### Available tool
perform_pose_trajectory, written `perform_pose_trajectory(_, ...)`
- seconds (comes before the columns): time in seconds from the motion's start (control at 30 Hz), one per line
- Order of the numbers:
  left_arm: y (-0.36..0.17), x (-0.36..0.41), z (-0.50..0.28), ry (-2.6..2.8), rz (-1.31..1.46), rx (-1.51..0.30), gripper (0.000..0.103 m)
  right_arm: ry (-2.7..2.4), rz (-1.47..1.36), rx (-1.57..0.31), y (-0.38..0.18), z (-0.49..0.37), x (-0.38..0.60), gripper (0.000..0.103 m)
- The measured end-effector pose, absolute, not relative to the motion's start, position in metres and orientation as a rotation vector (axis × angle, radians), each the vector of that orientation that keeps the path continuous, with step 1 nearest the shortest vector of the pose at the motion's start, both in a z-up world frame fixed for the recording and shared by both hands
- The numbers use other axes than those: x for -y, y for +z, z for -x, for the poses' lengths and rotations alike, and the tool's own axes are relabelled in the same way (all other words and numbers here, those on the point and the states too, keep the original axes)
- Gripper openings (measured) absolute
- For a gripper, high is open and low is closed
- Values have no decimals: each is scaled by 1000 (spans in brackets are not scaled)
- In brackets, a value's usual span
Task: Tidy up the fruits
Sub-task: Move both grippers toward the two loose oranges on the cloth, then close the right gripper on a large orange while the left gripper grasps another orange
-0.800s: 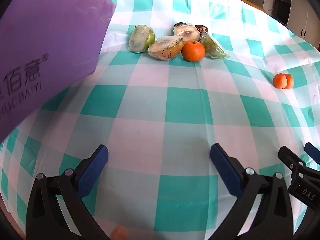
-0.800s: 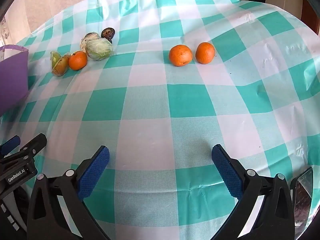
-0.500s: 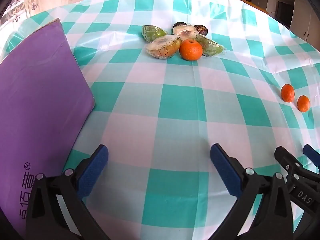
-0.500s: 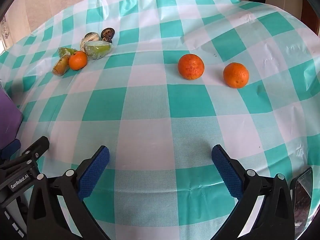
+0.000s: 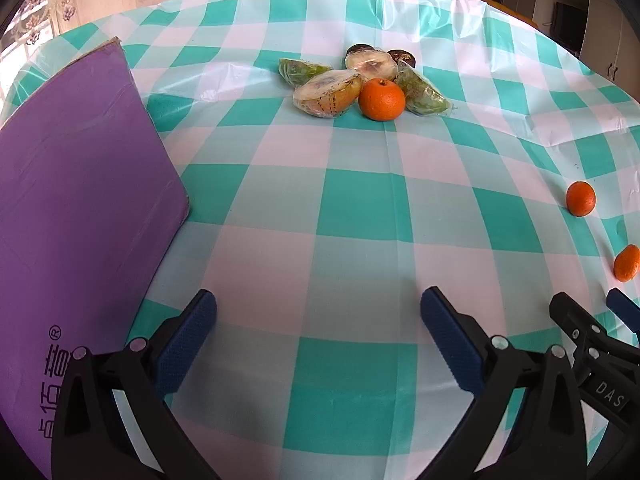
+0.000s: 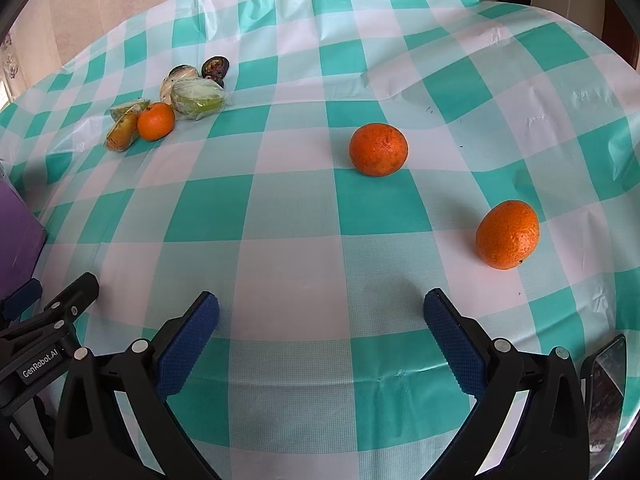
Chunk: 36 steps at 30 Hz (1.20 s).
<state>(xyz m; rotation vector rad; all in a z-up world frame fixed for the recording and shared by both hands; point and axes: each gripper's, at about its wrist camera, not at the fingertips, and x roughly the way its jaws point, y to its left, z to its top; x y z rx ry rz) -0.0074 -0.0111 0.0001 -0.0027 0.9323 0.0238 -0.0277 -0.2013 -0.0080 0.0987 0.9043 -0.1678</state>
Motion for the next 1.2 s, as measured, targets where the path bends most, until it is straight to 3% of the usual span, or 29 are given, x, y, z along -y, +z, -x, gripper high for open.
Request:
perform_pose_trajectory(0.73, -1, 11, 8, 23, 4, -931, 102, -75, -37, -918, -5, 40, 186, 99)
perform_pose_trajectory(1.0, -1, 11, 8, 23, 4, -931, 102, -196, -35, -604, 27, 127, 203, 98)
perform_pose_trajectory(1.1, -1, 11, 8, 23, 4, -931, 102, -294, -131, -660, 19, 120, 245, 98)
perform_pose_trajectory(1.2, -1, 11, 8, 23, 4, -931, 102, -297, -244, -735, 10, 110, 276, 91)
